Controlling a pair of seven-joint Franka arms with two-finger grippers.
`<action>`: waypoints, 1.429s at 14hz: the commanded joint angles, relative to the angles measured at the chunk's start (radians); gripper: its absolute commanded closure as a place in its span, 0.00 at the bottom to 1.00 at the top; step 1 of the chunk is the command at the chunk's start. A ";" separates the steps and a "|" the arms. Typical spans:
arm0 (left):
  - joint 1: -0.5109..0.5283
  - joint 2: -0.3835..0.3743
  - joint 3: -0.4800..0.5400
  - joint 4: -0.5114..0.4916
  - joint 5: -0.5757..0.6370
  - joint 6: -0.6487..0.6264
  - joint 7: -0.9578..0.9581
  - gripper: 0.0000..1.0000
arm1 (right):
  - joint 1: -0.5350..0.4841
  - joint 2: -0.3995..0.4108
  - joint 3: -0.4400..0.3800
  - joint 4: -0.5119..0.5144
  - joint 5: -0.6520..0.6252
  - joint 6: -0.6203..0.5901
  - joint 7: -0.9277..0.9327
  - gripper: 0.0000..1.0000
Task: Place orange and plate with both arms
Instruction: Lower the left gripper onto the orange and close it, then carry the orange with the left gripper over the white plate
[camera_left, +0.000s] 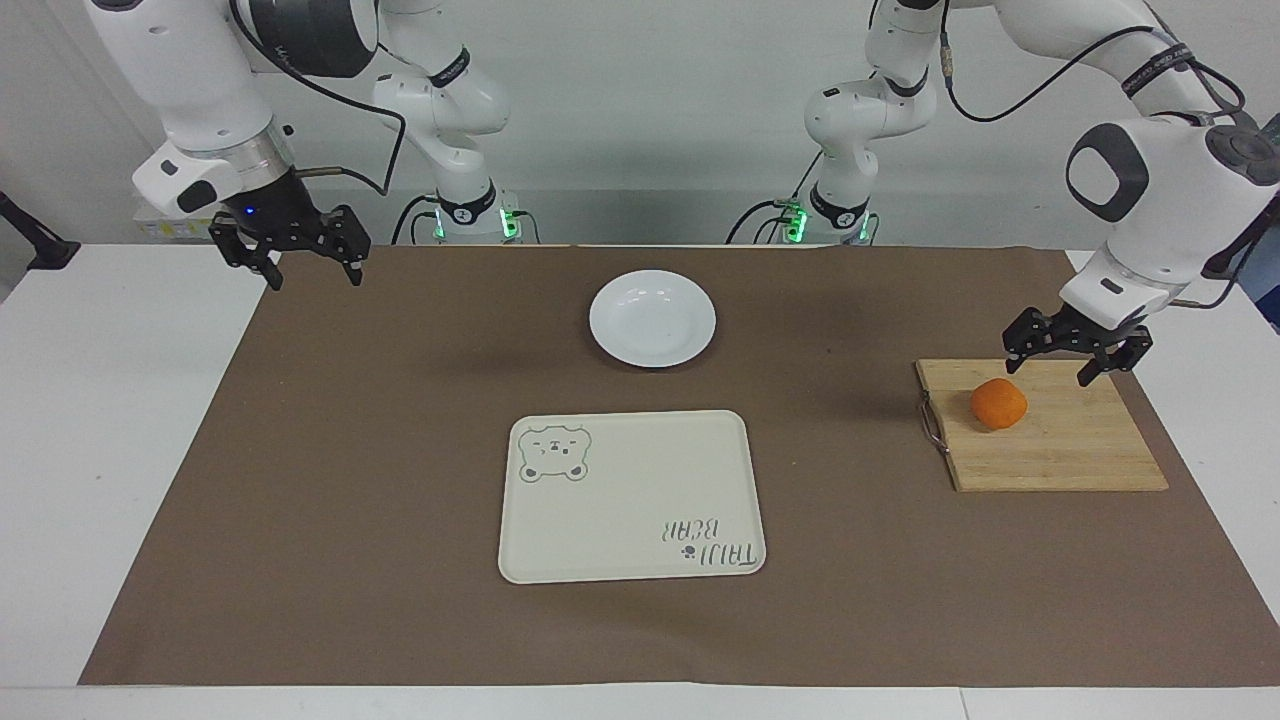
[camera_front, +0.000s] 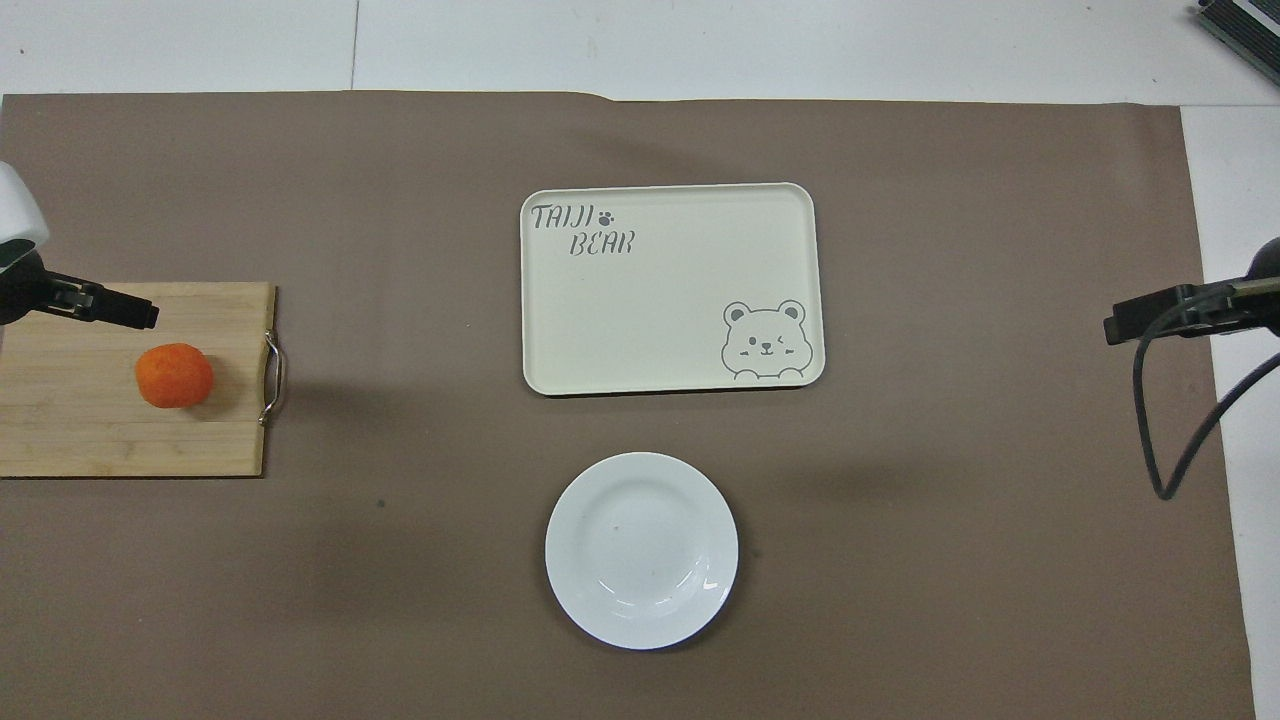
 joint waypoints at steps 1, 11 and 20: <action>0.011 0.036 0.000 -0.089 0.006 0.141 0.021 0.00 | 0.001 0.004 0.002 0.010 -0.008 -0.012 0.021 0.00; 0.064 0.063 0.000 -0.192 0.006 0.200 -0.011 0.00 | 0.001 0.004 0.002 0.010 -0.008 -0.012 0.021 0.00; 0.051 0.086 0.000 -0.236 0.006 0.277 -0.021 1.00 | 0.001 0.004 0.002 0.010 -0.008 -0.012 0.022 0.00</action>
